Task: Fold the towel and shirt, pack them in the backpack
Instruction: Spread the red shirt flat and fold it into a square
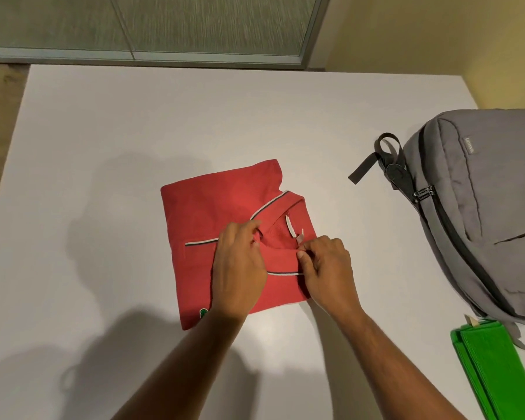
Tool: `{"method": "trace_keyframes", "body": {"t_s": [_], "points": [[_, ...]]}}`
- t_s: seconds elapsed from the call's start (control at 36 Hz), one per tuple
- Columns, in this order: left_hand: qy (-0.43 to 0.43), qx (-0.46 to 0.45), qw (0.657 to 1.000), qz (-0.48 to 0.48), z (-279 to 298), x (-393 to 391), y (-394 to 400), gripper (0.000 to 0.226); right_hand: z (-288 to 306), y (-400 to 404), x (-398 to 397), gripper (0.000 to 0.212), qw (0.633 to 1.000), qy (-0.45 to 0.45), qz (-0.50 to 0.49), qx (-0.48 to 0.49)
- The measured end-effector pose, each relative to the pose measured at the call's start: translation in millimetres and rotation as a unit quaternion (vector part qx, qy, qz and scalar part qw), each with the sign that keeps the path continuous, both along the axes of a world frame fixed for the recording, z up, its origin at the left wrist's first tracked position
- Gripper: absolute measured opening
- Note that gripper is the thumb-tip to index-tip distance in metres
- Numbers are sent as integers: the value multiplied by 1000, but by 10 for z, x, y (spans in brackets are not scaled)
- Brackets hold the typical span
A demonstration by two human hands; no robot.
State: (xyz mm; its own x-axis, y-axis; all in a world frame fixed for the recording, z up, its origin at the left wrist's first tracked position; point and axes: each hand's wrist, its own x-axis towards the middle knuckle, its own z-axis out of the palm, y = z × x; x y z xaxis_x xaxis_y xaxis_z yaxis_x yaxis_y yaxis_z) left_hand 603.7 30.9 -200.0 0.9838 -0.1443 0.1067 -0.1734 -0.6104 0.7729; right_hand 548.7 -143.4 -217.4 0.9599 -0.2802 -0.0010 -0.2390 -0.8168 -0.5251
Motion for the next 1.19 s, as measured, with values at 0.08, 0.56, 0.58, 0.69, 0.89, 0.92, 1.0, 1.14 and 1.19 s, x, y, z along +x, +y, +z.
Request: {"method": "trace_keyframes", "body": {"t_s": [0.08, 0.56, 0.58, 0.69, 0.89, 0.92, 1.0, 1.14, 1.19], "points": [[-80, 122, 981, -125, -43, 50, -47, 20, 20, 25, -14, 9, 1000, -7, -11, 3], [-83, 203, 961, -169, -377, 282, -34, 53, 212, 172, 539, 46, 992, -63, 90, -58], [-68, 218, 956, -184, -437, 300, -8, 58, 186, 165, 616, 46, 989, -51, 118, -79], [-49, 240, 946, -213, -504, 331, 44, 63, 85, 124, 811, 36, 975, 10, 121, -189], [-23, 228, 963, -143, -334, 541, 120, 60, 161, 305, 1213, 48, 982, -30, 127, -136], [-11, 242, 961, -133, -341, 591, 163, 62, 149, 352, 1268, 52, 980, -5, 152, -132], [11, 294, 949, -113, -409, 741, 366, 66, 84, 413, 1407, 64, 974, 105, 158, -127], [5, 314, 944, -96, -506, 883, 619, 70, -73, 359, 1432, 77, 968, 161, 133, -139], [6, 301, 950, -83, -535, 910, 663, 71, -89, 369, 1417, 77, 968, 159, 127, -145]]}}
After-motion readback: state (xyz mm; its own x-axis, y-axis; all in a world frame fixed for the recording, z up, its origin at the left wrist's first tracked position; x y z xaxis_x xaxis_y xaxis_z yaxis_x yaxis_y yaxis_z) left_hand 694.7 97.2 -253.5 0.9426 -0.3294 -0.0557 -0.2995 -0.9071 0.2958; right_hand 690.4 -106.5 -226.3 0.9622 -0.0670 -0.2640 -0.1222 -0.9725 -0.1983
